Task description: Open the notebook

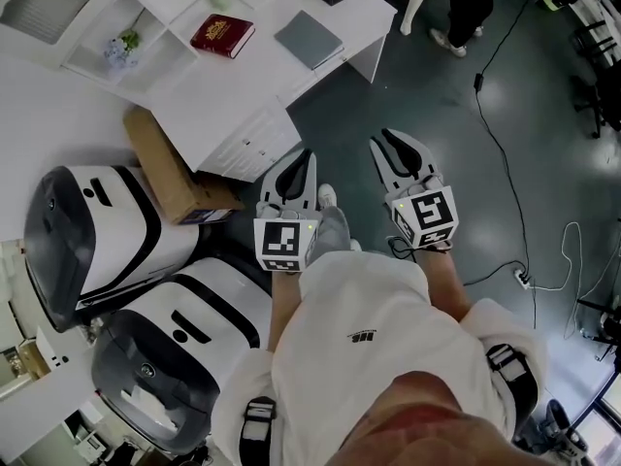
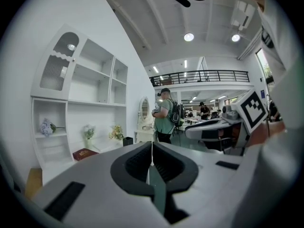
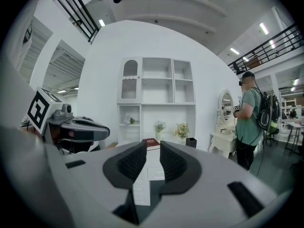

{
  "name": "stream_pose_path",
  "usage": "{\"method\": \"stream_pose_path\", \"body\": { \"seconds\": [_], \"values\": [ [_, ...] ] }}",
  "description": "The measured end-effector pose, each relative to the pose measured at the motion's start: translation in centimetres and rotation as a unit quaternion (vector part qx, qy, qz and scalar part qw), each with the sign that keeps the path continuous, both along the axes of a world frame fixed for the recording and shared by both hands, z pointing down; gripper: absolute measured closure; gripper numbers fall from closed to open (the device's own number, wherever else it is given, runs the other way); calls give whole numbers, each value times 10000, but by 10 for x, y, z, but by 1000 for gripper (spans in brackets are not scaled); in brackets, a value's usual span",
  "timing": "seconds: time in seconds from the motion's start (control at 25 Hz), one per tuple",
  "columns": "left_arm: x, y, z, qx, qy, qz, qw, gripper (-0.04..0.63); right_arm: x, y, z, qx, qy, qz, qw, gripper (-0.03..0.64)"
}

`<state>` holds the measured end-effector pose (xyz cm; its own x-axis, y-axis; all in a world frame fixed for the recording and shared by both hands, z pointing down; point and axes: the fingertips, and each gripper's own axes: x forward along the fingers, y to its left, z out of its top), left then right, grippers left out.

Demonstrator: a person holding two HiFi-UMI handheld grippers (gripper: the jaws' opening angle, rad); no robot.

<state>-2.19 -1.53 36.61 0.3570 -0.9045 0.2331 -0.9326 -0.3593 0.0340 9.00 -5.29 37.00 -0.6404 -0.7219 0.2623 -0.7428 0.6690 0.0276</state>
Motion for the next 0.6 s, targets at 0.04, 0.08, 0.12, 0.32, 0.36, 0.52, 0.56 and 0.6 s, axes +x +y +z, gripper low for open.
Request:
{"method": "stream_pose_path", "body": {
  "seconds": [0.04, 0.08, 0.12, 0.32, 0.36, 0.52, 0.56, 0.6],
  "values": [
    [0, -2, 1, -12, 4, 8, 10000, 595, 0, -1, 0, -5, 2, 4, 10000, 548],
    [0, -3, 1, -21, 4, 16, 10000, 595, -1, -2, 0, -10, 3, 5, 10000, 548],
    [0, -4, 1, -28, 2, 26, 10000, 595, -1, -3, 0, -16, 5, 7, 10000, 548],
    [-1, -11, 3, -46, -3, 75, 10000, 595, -4, -10, 1, -21, 0, 36, 10000, 548],
    [0, -13, 4, -40, -5, 99, 9999, 595, -4, -11, 2, -17, -3, 48, 10000, 548],
    [0, -19, 5, -36, -16, 185, 9998, 595, -7, -17, 4, -20, -17, 92, 10000, 548],
    [0, -21, 6, -43, -11, 198, 9998, 595, -8, -19, 4, -19, -19, 98, 9999, 548],
    [0, -22, 6, -51, -4, 209, 9998, 595, -8, -20, 4, -24, -17, 103, 9999, 548]
  ]
}}
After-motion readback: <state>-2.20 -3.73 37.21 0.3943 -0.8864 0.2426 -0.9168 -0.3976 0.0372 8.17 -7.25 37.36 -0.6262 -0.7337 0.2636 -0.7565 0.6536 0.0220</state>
